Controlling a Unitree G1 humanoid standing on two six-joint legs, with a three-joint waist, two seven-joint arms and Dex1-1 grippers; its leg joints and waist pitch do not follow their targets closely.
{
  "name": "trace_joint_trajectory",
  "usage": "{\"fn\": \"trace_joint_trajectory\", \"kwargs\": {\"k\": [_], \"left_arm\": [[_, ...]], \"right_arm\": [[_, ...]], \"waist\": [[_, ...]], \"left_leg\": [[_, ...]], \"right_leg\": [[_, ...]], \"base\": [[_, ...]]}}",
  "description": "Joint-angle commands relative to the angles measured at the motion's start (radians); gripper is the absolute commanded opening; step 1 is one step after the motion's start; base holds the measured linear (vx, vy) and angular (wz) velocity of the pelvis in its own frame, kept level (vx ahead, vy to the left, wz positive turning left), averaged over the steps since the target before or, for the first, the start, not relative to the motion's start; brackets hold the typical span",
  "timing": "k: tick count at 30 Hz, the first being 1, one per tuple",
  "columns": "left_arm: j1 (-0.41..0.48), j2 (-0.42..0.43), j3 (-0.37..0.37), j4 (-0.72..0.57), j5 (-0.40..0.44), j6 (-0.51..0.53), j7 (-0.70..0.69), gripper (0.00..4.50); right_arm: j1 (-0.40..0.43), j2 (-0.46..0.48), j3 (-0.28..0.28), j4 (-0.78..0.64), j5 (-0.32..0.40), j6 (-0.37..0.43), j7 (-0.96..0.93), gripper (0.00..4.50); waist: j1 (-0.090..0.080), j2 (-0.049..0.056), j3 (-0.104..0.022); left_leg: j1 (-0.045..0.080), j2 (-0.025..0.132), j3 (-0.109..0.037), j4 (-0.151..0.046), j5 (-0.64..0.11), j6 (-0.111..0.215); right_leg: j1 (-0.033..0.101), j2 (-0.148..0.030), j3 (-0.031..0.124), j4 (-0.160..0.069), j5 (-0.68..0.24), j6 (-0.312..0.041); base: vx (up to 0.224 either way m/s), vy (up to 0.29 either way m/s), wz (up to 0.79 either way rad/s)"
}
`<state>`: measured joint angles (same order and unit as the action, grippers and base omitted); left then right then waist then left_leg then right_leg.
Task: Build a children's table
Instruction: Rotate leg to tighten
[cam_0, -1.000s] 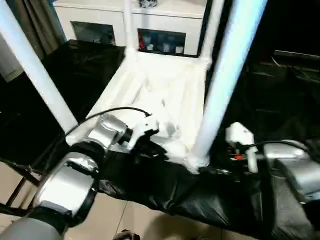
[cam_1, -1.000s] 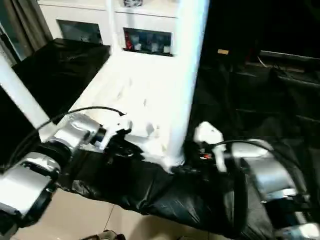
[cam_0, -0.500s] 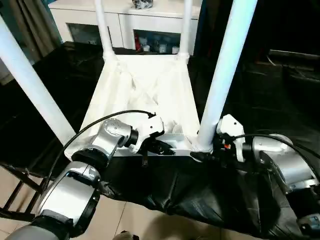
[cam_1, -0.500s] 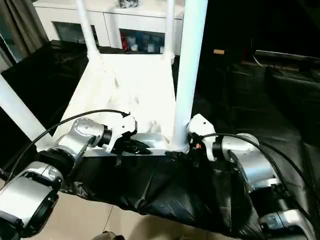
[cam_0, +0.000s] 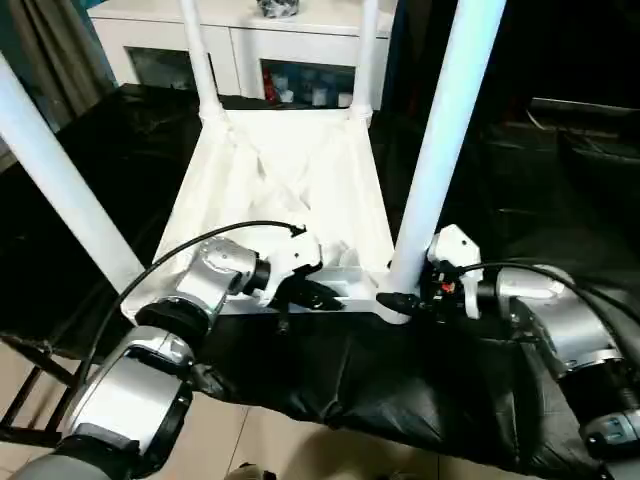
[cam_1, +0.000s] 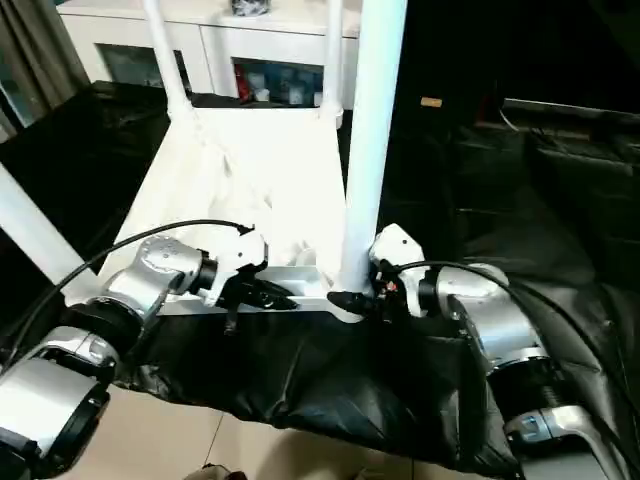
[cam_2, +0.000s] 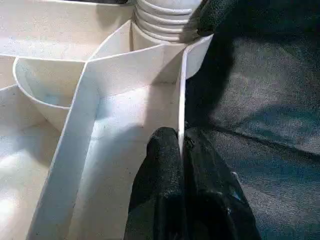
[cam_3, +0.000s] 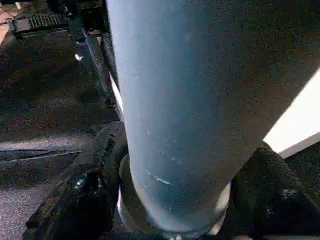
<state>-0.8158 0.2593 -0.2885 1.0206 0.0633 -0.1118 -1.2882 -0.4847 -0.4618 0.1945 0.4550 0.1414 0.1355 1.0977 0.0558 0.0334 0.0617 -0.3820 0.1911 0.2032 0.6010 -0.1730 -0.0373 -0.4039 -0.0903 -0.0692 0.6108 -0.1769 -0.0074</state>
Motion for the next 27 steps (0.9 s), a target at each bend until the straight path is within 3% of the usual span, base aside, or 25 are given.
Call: {"fn": "trace_joint_trajectory", "kwargs": {"k": [1,7,10,12,14,17,18,19,20,21,23,24,26,27], "left_arm": [[0.007,0.023,0.011,0.011,0.003,0.017,-0.013,0.00],[-0.001,0.017,0.036,0.017,-0.013,0.046,0.024,0.00],[0.000,-0.035,0.068,0.003,-0.024,0.117,0.171,0.00],[0.008,-0.062,0.074,-0.016,-0.021,0.138,0.229,0.00],[0.010,-0.080,0.080,-0.024,-0.017,0.150,0.276,0.00],[0.036,-0.180,0.076,-0.079,0.004,0.178,0.427,0.00],[0.041,-0.193,0.072,-0.090,0.007,0.180,0.435,0.00],[0.046,-0.201,0.067,-0.099,0.009,0.183,0.442,0.00],[0.049,-0.204,0.061,-0.103,0.015,0.180,0.444,0.00],[0.051,-0.206,0.057,-0.106,0.018,0.177,0.446,0.00],[0.055,-0.207,0.048,-0.113,0.023,0.171,0.450,0.00],[0.056,-0.200,0.049,-0.114,0.020,0.160,0.436,0.00],[0.060,-0.189,0.056,-0.120,0.015,0.143,0.413,0.00],[0.067,-0.175,0.064,-0.130,0.004,0.127,0.376,0.00]], "right_arm": [[-0.010,0.012,0.024,0.034,-0.023,-0.007,0.008,2.78],[-0.009,0.050,0.025,0.090,-0.023,-0.036,-0.015,2.68],[0.040,0.121,-0.012,0.077,-0.014,-0.027,-0.146,2.68],[0.062,0.161,-0.029,0.064,-0.024,-0.017,-0.242,2.67],[0.071,0.186,-0.034,0.061,-0.035,-0.011,-0.296,2.67],[0.098,0.359,-0.074,0.027,-0.063,0.055,-0.596,2.67],[0.100,0.382,-0.076,0.021,-0.068,0.061,-0.630,2.67],[0.101,0.399,-0.072,0.013,-0.073,0.058,-0.644,2.67],[0.103,0.410,-0.064,0.004,-0.076,0.050,-0.644,2.67],[0.105,0.417,-0.058,-0.003,-0.078,0.042,-0.643,3.22],[0.114,0.432,-0.041,-0.030,-0.084,0.000,-0.643,3.36],[0.116,0.426,-0.051,-0.034,-0.068,-0.002,-0.630,3.39],[0.118,0.410,-0.073,-0.043,-0.058,-0.004,-0.613,3.69],[0.119,0.386,-0.091,-0.053,-0.045,-0.012,-0.577,3.69]], "waist": [[0.012,-0.019,-0.073],[0.005,-0.019,-0.070],[0.002,-0.021,-0.066],[-0.003,-0.028,-0.062],[-0.007,-0.027,-0.062],[-0.017,-0.022,-0.055],[-0.019,-0.024,-0.056],[-0.020,-0.021,-0.060],[-0.022,-0.024,-0.059],[-0.022,-0.019,-0.059],[-0.021,-0.019,-0.063],[-0.019,-0.002,-0.067],[-0.023,-0.009,-0.067],[-0.021,-0.009,-0.068]], "left_leg": [[0.014,0.039,-0.022,-0.066,-0.232,0.065],[0.016,0.040,-0.024,-0.070,-0.265,0.051],[0.021,0.039,-0.025,-0.072,-0.290,0.041],[0.021,0.038,-0.028,-0.076,-0.307,0.028],[0.026,0.037,-0.032,-0.078,-0.334,0.018],[0.030,0.038,-0.036,-0.086,-0.377,-0.007],[0.029,0.036,-0.038,-0.088,-0.385,-0.013],[0.036,0.033,-0.040,-0.086,-0.401,-0.015],[0.037,0.032,-0.038,-0.084,-0.405,-0.010],[0.035,0.031,-0.038,-0.086,-0.407,-0.002],[0.034,0.031,-0.038,-0.089,-0.398,0.009],[0.032,0.032,-0.039,-0.093,-0.377,0.016],[0.026,0.032,-0.039,-0.096,-0.379,0.018],[0.031,0.031,-0.036,-0.094,-0.391,0.023]], "right_leg": [[0.051,-0.063,0.039,-0.080,-0.249,-0.253],[0.049,-0.062,0.039,-0.084,-0.285,-0.253],[0.044,-0.064,0.040,-0.090,-0.331,-0.243],[0.045,-0.065,0.040,-0.096,-0.392,-0.221],[0.042,-0.065,0.038,-0.103,-0.454,-0.197],[0.033,-0.064,0.039,-0.111,-0.513,-0.170],[0.032,-0.064,0.036,-0.113,-0.534,-0.158],[0.031,-0.065,0.035,-0.117,-0.563,-0.138],[0.029,-0.065,0.036,-0.122,-0.568,-0.132],[0.029,-0.064,0.037,-0.126,-0.567,-0.123],[0.031,-0.064,0.038,-0.126,-0.543,-0.118],[0.035,-0.064,0.040,-0.121,-0.489,-0.130],[0.038,-0.060,0.041,-0.118,-0.441,-0.141],[0.035,-0.060,0.043,-0.119,-0.435,-0.149]], "base": [[0.000,0.000,0.00],[0.000,0.000,0.00],[0.000,0.000,0.00],[0.000,0.000,0.00],[0.000,0.000,0.00],[0.000,0.000,0.00],[0.000,0.000,0.00],[0.000,0.000,0.00],[0.000,0.000,0.00],[0.000,0.000,0.00],[0.000,0.000,0.00],[0.000,0.000,0.00],[0.000,0.000,0.00],[0.000,0.000,0.00]]}}
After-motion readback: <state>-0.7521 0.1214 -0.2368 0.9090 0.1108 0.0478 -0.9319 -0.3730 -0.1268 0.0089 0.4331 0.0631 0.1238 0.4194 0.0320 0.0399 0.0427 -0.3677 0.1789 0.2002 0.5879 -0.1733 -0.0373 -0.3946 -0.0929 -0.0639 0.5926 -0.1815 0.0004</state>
